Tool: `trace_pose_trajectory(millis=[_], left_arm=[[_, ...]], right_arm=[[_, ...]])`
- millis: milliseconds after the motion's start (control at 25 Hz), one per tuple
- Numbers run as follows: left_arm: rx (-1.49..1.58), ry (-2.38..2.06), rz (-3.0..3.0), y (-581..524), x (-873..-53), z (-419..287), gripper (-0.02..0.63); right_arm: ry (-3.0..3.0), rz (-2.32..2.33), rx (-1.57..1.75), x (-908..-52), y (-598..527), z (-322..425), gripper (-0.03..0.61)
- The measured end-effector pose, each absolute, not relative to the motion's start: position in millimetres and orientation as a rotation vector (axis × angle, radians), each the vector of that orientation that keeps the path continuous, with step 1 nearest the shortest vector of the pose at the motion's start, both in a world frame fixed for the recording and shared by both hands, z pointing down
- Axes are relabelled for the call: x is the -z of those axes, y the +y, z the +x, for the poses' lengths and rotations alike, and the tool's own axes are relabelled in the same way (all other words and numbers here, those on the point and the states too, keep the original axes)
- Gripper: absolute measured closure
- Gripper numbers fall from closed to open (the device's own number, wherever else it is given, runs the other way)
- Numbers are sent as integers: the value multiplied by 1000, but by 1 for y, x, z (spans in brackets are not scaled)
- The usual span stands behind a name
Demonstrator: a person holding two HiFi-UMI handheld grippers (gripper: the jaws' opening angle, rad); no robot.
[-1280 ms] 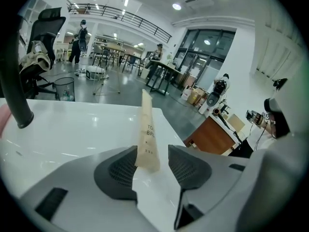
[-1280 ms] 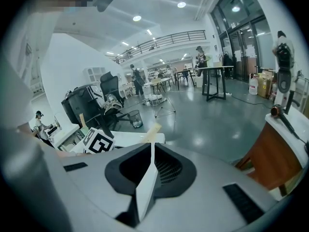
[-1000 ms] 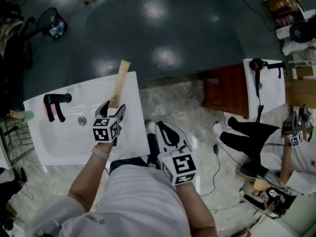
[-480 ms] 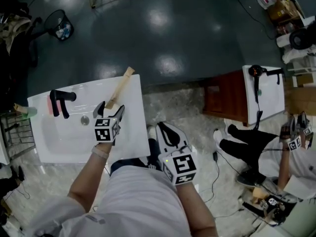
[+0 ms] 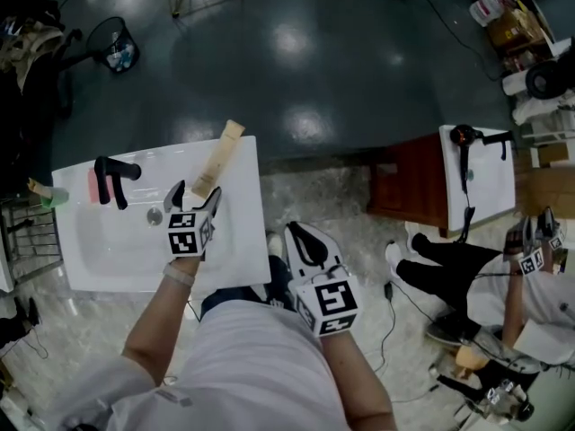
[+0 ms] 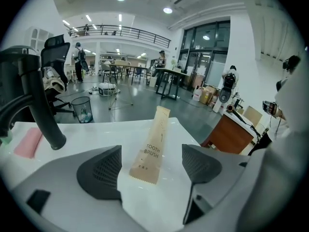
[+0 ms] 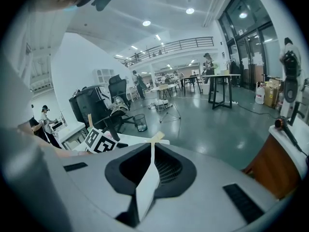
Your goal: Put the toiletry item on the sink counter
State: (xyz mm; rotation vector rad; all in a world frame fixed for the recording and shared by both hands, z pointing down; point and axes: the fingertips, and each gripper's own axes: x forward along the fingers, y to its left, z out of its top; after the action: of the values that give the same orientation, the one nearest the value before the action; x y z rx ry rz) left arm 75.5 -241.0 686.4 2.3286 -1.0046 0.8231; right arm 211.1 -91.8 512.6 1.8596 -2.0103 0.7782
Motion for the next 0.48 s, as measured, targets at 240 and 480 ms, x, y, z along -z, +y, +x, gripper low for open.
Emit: trace_pose_trajectory(millis=[240, 480], left_arm=[[-767, -958, 2349, -237, -657, 76, 245], [-644, -983, 2388, -237, -601, 65, 405]], right_arm=[[-2046, 1856, -754, -500, -97, 208, 546], [-2129, 1827, -722, -486, -106, 198, 546]])
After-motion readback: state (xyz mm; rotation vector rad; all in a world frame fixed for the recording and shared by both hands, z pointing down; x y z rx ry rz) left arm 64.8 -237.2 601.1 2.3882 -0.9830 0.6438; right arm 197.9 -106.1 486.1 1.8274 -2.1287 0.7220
